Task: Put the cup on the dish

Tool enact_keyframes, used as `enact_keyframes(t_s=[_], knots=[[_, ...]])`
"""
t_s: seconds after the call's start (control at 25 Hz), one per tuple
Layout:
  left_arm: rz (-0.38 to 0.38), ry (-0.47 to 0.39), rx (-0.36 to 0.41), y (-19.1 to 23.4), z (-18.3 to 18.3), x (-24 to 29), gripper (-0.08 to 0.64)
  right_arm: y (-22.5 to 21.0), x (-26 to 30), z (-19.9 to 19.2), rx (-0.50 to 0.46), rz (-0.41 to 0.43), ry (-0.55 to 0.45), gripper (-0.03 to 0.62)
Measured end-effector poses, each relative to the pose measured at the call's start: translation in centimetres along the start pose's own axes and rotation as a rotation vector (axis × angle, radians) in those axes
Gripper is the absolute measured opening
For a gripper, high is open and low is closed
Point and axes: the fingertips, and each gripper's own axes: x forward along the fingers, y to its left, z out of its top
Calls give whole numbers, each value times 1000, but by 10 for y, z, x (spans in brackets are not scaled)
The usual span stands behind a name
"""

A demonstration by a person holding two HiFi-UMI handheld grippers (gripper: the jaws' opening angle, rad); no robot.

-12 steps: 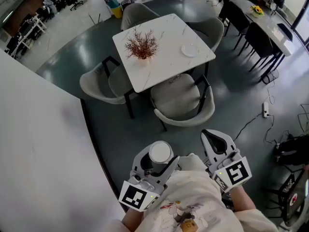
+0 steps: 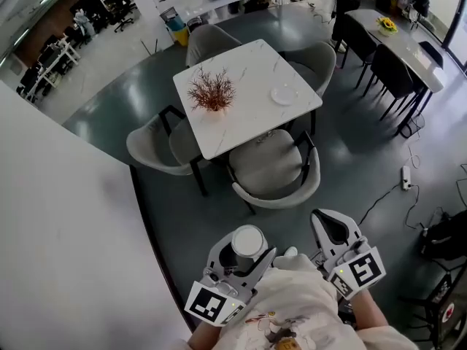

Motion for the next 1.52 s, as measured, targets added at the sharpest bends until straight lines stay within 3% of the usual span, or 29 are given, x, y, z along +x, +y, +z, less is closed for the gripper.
enact_keyframes(t_s=[0.4,0.8,1.04,1.52], knots=[[-25,30,22,-37,-9,34,258,-40,-45,-16,79,-9,-36,6],[8,66,-2,-62,-19,58,258,-78,-83,-42,194,-16,-44,6],[-22,88,41,-68,-17,81,258,-100,-90,-37,205,-39,-83,6],[-61,107,2,-57,-22,122,258,-129,-74,-33,213,-67,-73,6]])
